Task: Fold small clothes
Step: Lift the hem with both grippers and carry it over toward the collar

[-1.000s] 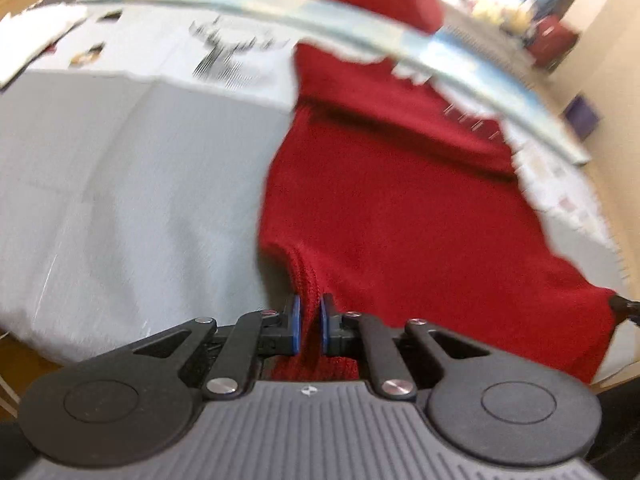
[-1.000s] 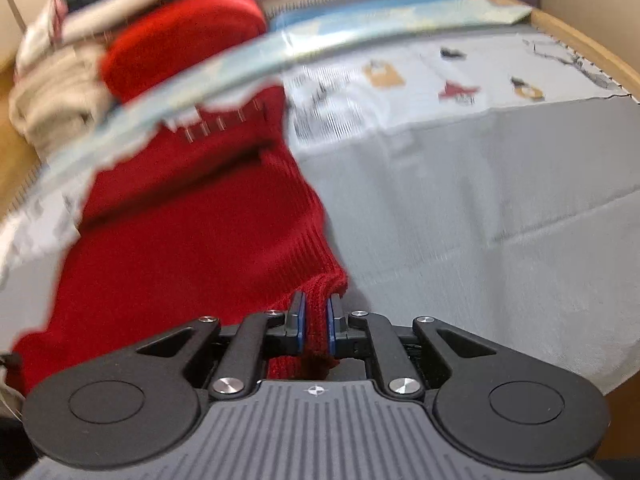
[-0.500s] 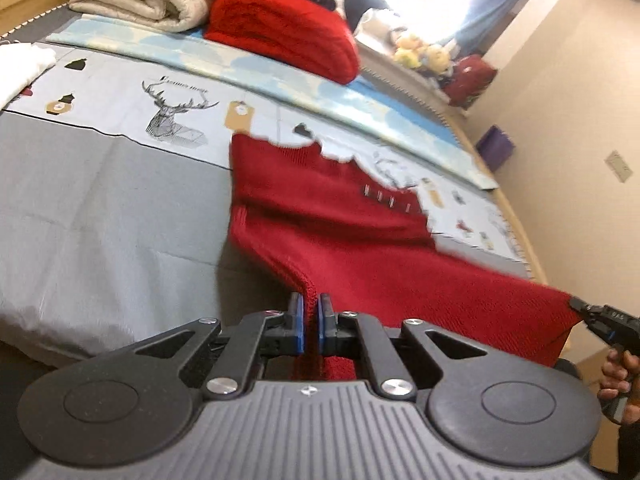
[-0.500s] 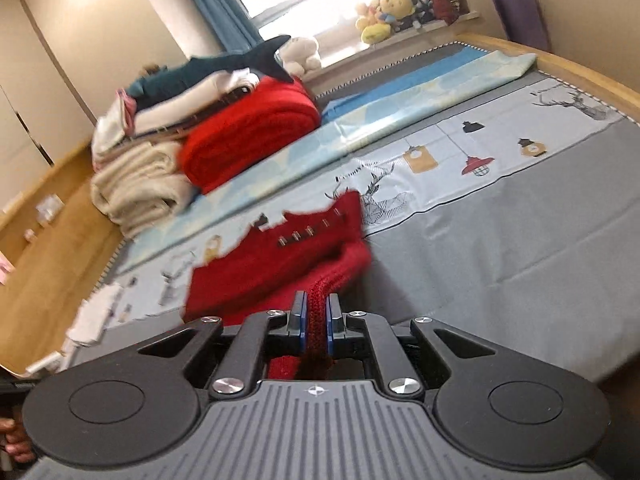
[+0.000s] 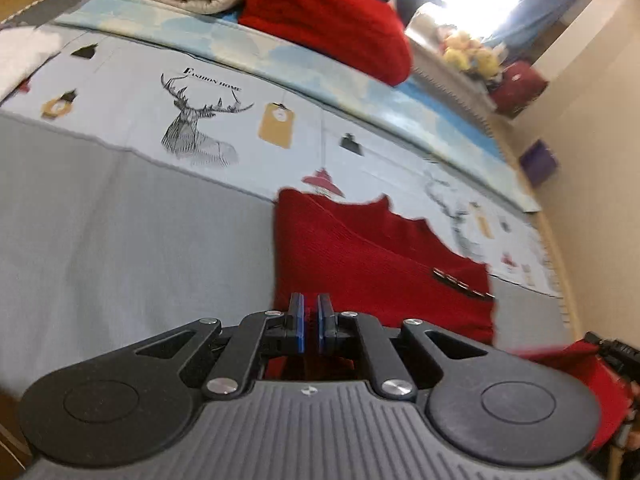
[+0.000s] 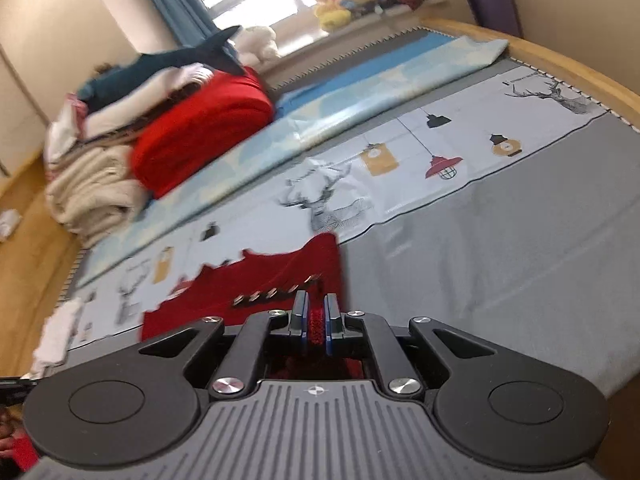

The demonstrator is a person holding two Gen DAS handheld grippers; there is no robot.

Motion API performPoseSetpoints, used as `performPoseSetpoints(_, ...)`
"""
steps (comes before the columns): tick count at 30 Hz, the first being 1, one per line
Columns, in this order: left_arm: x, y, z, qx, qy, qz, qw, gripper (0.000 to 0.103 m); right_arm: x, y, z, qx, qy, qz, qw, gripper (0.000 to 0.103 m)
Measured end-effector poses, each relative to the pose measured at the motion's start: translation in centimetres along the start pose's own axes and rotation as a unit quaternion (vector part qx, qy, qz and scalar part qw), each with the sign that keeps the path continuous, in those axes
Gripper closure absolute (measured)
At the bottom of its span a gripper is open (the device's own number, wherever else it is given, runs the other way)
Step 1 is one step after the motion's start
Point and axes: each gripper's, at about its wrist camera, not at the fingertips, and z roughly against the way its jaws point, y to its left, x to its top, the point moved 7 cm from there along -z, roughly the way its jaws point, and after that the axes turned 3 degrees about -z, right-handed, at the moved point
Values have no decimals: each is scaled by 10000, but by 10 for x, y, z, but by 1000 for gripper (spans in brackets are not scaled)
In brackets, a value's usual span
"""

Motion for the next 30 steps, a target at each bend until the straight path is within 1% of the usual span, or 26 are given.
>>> performPoseSetpoints(3,27,10,-50,408,177,-309,9985,97,24,1,-54,-197,139,81,9997,96)
performPoseSetpoints(4,32,15,-65,485,237,-286,9981,97,30,-1,-71,-308,209,86,9993,96)
performPoseSetpoints(7,39,32,-98,491,453,134,9977,97,40,-11,-124,-548,448,-31,9975,96)
performPoseSetpoints(9,44,32,-109,513,512,190,9972,97,37,-18,-150,-754,567,-47,9955,96)
performPoseSetpoints(10,48,33,-112,520,501,209,9972,97,36,-20,-157,-830,582,-34,9948,99)
performPoseSetpoints(11,51,33,-113,549,474,269,9970,98,36,-22,-164,-998,550,11,9935,103)
performPoseSetpoints(12,56,37,-113,642,380,379,9965,98,39,-24,-167,-1180,444,116,9920,103)
performPoseSetpoints(13,60,42,-110,735,244,513,9957,98,43,-27,-169,-1242,318,154,9916,103)
performPoseSetpoints(14,63,48,-108,736,133,707,9947,97,46,-31,-168,-1254,227,67,9918,103)
performPoseSetpoints(15,64,55,-106,687,89,939,9932,97,48,-35,-166,-1226,170,-110,9923,100)
performPoseSetpoints(16,64,61,-107,637,116,1117,9916,95,49,-39,-164,-1124,146,-298,9931,99)
performPoseSetpoints(18,60,61,-110,587,255,1158,9912,87,44,-43,-164,-797,199,-448,9956,99)
performPoseSetpoints(19,57,60,-114,562,363,1092,9918,76,37,-43,-167,-685,309,-413,9963,99)
performPoseSetpoints(20,53,57,-119,511,512,998,9924,62,29,-43,-170,-614,466,-351,9964,95)
performPoseSetpoints(21,48,53,-123,458,627,914,9928,56,20,-43,-175,-528,667,-273,9960,91)
performPoseSetpoints(22,43,49,-128,399,715,810,9933,49,13,-42,-179,-446,834,-208,9953,81)
performPoseSetpoints(23,37,45,-133,358,806,676,9938,44,5,-41,-184,-378,991,-143,9943,69)
performPoseSetpoints(25,27,40,-143,389,1023,468,9929,41,-7,-40,-191,-370,1236,-20,9916,58)
performPoseSetpoints(27,17,37,-154,404,1128,338,9922,39,-17,-38,-199,-442,1480,116,9879,58)
performPoseSetpoints(29,9,39,-165,519,1310,301,9896,38,-20,-34,-205,-402,1576,165,9866,58)
performPoseSetpoints(30,7,40,-169,566,1313,299,9893,38,-20,-31,-208,-381,1614,176,9860,58)
